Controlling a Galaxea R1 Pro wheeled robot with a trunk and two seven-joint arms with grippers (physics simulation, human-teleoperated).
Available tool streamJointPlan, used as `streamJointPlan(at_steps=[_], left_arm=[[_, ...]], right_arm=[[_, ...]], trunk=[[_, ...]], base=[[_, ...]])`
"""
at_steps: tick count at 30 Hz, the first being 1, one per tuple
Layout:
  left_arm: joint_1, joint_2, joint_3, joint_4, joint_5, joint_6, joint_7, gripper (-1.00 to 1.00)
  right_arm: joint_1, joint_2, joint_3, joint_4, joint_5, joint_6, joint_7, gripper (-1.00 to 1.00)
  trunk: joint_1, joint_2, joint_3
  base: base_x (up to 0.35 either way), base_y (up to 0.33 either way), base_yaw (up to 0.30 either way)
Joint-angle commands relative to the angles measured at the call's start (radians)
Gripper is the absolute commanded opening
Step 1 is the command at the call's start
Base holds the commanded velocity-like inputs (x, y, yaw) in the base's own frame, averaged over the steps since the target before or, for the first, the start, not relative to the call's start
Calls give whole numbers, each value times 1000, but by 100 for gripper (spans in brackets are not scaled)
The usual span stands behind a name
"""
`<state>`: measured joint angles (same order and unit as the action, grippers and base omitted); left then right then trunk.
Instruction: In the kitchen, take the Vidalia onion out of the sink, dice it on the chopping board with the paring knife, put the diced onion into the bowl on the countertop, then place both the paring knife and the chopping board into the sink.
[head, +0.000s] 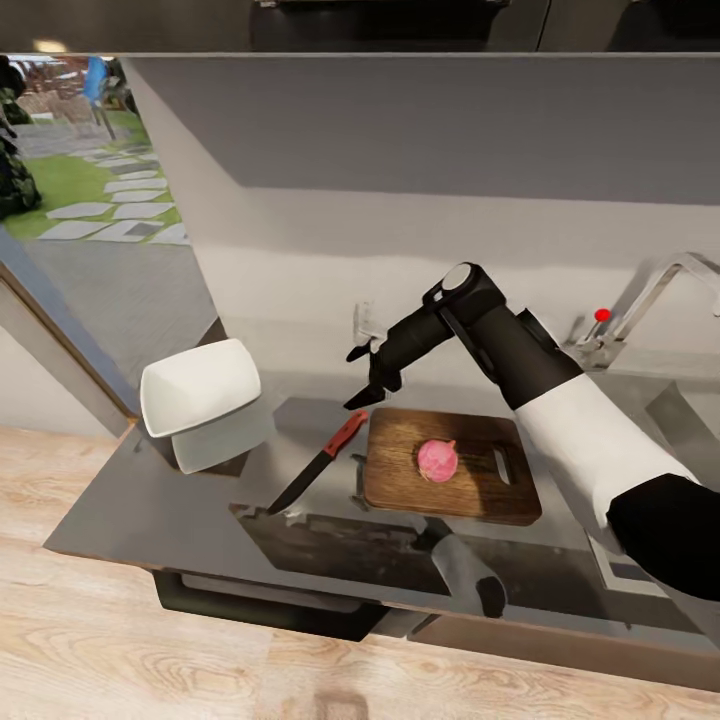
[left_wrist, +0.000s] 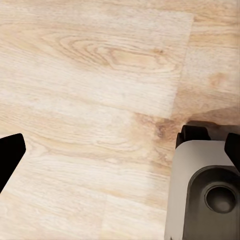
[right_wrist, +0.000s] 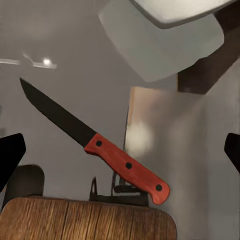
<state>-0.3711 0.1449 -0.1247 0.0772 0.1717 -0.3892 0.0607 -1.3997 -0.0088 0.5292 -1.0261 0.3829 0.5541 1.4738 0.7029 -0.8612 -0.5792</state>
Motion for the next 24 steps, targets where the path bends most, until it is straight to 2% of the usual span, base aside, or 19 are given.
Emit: streamJointPlan(at_steps=[1,7,10,15,24], left_arm=[[-2,-1,-9,4,8,-7,1,100],[-2,-4,-9,4,8,-7,1,100],[-2,-6,-9,4,8,-7,1,100],[-2,-6,-9,4,8,-7,1,100],[-2,-7,-9,4,8,-7,1,100]], right_arm=[[-1,0,1,-1,4,10,4,100],[1,6,8,5,4,9,-7,100],[1,7,42,15,4,9,-38,100],[2,6,71,48,4,9,-54,100],[2,3,79,89,4,7,-58,100]], trunk=[[0,-1,-1],[0,-1,-1],[0,-1,-2],[0,-1,-3],[0,-1,-3]], base=[[0,0,0],[0,0,0],[0,0,87],[0,0,137],[0,0,23]])
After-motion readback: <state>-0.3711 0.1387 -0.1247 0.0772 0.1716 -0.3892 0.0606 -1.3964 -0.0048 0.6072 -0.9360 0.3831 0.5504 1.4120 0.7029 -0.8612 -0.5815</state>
